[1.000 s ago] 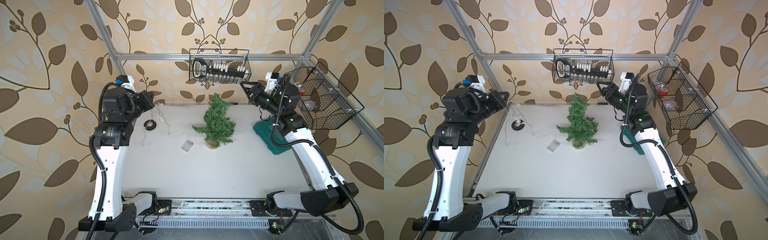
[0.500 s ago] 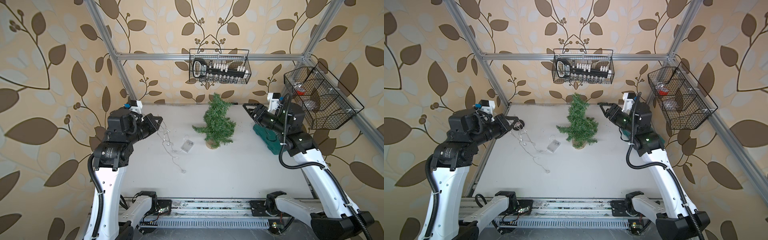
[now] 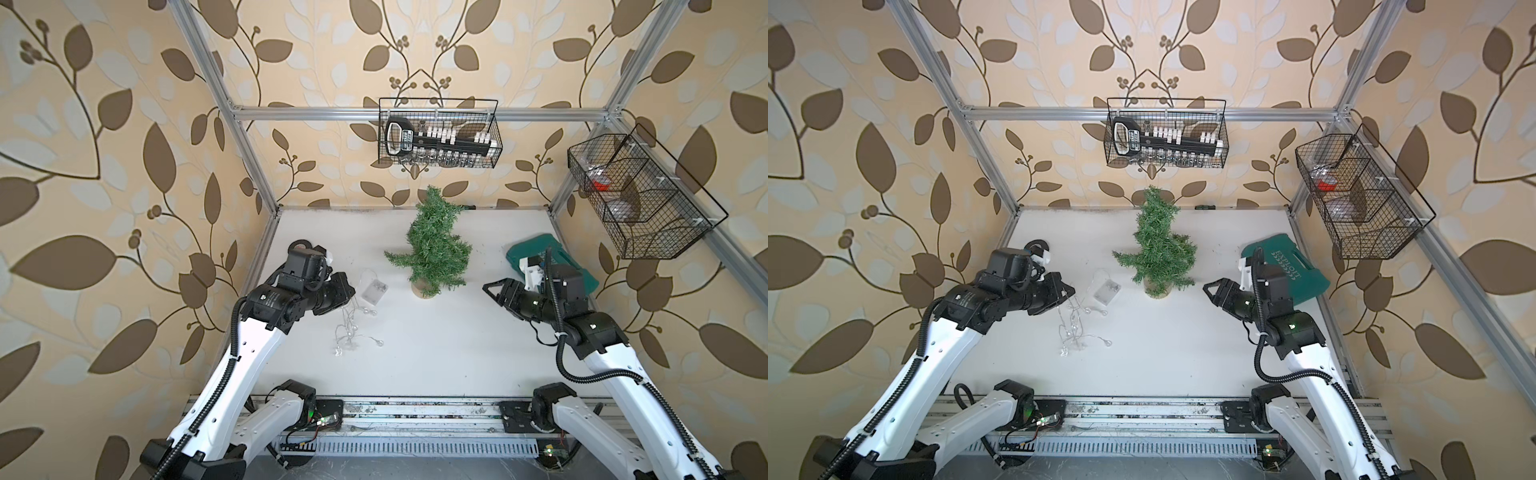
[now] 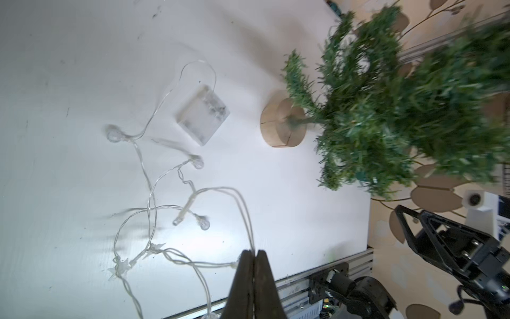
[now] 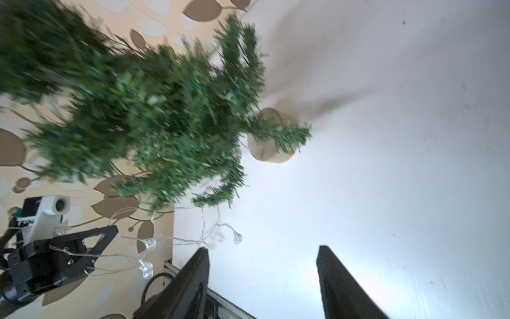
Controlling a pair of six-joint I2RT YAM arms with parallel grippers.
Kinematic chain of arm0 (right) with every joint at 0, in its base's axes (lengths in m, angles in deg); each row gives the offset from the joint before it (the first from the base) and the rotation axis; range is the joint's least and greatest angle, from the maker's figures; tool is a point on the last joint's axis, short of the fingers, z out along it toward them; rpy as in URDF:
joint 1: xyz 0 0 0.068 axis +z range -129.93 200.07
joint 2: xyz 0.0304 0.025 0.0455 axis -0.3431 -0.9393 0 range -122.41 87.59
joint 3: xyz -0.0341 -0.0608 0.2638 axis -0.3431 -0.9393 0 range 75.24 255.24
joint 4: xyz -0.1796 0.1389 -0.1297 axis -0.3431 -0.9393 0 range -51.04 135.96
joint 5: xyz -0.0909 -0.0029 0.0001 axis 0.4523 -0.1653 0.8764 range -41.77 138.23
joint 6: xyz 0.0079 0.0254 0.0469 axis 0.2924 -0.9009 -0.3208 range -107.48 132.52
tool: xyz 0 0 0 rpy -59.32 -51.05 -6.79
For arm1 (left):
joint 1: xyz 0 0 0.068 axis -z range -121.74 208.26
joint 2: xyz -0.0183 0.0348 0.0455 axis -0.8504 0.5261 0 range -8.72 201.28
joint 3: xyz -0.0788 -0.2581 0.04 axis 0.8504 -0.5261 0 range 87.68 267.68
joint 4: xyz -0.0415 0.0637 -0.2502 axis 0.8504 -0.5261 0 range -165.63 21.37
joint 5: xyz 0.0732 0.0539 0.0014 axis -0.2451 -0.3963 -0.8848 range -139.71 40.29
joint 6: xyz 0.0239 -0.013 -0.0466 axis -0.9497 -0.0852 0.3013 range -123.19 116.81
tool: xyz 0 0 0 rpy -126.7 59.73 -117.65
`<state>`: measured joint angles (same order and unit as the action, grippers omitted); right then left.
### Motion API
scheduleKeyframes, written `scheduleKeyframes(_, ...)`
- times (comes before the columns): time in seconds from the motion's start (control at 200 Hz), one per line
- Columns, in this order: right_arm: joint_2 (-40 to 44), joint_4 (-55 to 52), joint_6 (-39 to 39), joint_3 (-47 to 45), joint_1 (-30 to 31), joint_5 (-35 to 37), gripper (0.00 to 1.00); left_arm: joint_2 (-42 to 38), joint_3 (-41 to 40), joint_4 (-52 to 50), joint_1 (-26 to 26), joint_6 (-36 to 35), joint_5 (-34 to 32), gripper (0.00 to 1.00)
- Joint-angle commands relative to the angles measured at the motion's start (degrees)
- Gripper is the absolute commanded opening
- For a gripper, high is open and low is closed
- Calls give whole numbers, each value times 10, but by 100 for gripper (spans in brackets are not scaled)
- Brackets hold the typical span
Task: Remove string lights from the small christmas tree
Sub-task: Place the light string at the center of the board.
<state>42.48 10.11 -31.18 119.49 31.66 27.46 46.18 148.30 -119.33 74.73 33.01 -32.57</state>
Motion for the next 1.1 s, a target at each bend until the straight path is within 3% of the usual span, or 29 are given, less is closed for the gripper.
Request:
scheduleKeyframes(0.0, 41, -88, 33, -38, 0, -22, 62, 4, -27, 21, 3, 1, -41, 0)
scheduleKeyframes(0.175, 103, -94, 29, -84, 0, -38, 62, 39, -39, 30, 4, -15, -46, 0)
scheduleKeyframes(0.365, 69, -106, 67, -57, 0, -35, 62, 82, -16, 41, 4, -54, -66, 3)
scheduleKeyframes(0.59, 48, -78, 49, -64, -1, -49, 62, 209, 87, 47, 3, -91, -92, 4)
scheduleKeyframes(0.84, 38, -78, 48, -43, 0, -42, 62, 346, 166, 12, 3, -117, -63, 16)
scheduleKeyframes(0.935, 29, -84, 58, -27, -1, -39, 62, 356, 179, -1, 3, -116, -63, 29)
scheduleKeyframes(1.095, 20, -86, 63, -11, -1, -36, 62, 319, 173, -28, 3, -125, -88, 39)
